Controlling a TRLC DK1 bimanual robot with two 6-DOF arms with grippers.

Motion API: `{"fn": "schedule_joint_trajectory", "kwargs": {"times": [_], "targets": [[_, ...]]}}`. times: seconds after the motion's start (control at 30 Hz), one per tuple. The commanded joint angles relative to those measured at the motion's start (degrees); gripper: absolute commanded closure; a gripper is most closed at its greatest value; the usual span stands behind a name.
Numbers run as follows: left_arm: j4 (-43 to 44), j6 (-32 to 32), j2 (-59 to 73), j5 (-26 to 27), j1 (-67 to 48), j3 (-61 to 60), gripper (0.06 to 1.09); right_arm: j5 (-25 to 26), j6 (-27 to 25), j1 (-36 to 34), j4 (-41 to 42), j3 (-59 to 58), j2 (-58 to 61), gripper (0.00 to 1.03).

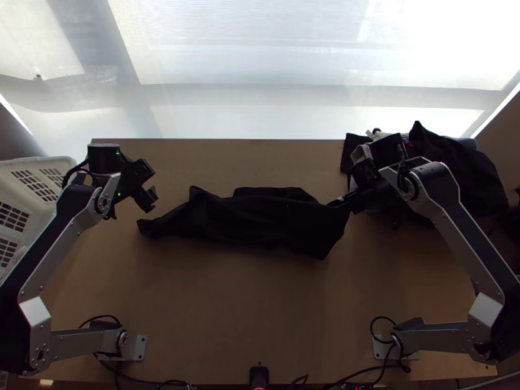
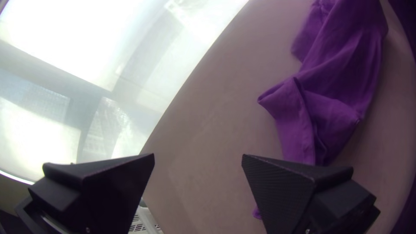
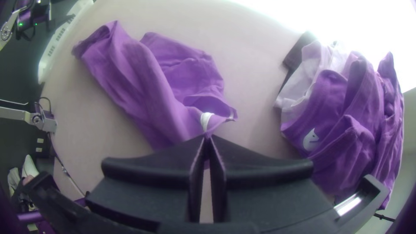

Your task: Fold the t-shirt

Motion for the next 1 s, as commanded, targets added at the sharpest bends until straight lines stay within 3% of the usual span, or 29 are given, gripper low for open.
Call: {"fn": "schedule_joint_trajectory", "kwargs": {"times": [0.0,0.13,0.3,0.83,0.87,0.9,0.97], "targets": [[-6.31,-2.62,-0.62,1.15,-4.26,0.33,0.11,-0.03,-0.18,0.05,0.57,-0.62,0.28,1.00],[-5.08,-8.86,1.40,1.06,-12.70,-1.61,0.11,-0.12,0.18,0.23,0.66,-0.79,0.10,1.00],[-6.14,-15.37,7.55,0.88,-20.43,6.57,0.11,-0.12,0.26,-0.21,0.66,-1.32,-1.13,1.00],[-1.22,-9.83,25.13,0.36,-17.00,9.20,0.11,-0.12,0.53,-1.70,0.66,-1.50,-3.15,1.00],[-1.13,-9.39,25.66,0.27,-16.74,9.20,0.14,-0.12,0.53,-1.88,0.66,-1.50,-3.32,1.00],[-0.60,-8.95,26.36,-0.52,-16.48,9.03,0.26,-0.12,0.53,-2.05,0.66,-1.50,-3.50,1.00],[1.60,-9.04,26.72,-0.70,-15.07,8.68,0.64,-0.12,0.53,-2.58,0.66,-1.67,-3.85,1.00]]}}
